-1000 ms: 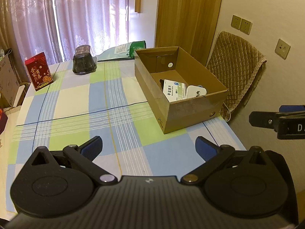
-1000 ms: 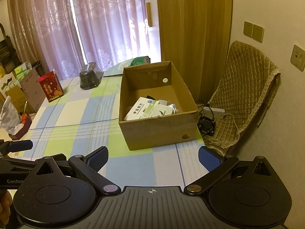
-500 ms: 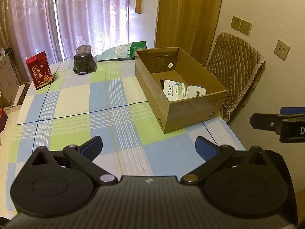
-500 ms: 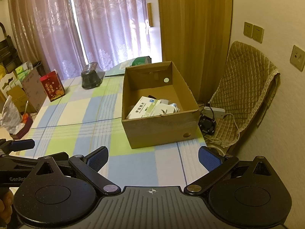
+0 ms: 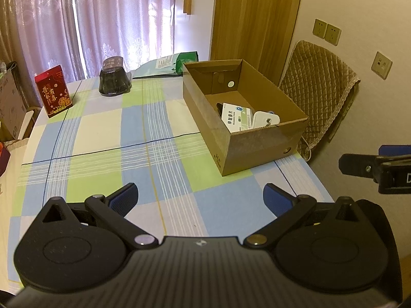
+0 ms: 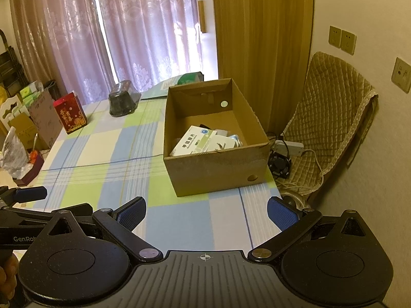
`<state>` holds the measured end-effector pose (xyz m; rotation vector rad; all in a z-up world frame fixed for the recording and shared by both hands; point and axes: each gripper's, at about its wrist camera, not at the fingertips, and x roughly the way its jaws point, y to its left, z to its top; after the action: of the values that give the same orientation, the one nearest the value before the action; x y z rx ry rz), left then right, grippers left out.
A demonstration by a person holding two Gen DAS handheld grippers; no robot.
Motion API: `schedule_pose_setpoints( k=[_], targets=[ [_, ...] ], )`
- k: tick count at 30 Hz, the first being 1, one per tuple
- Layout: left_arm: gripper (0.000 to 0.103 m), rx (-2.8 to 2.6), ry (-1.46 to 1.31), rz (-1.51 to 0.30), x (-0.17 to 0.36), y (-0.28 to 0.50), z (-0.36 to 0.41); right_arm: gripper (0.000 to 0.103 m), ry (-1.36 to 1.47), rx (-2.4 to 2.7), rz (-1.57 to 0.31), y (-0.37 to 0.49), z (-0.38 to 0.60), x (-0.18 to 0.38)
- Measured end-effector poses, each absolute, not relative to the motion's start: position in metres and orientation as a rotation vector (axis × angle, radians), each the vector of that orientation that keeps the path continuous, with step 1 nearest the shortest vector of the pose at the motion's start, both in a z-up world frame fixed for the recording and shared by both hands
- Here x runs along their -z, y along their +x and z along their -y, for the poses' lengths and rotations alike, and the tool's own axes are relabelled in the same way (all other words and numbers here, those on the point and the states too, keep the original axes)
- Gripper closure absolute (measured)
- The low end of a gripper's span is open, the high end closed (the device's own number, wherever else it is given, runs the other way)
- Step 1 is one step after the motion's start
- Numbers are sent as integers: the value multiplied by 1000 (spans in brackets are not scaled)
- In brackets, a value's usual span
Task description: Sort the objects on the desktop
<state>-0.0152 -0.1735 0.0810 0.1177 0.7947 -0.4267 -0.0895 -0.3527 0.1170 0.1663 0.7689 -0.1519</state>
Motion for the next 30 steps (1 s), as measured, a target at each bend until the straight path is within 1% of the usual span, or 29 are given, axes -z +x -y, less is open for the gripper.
schedule_pose_setpoints(
  k=[30],
  targets=[
    [1,435,137,-816,-70,-6,182,0,178,151,-794,-80,357,-105]
  ],
)
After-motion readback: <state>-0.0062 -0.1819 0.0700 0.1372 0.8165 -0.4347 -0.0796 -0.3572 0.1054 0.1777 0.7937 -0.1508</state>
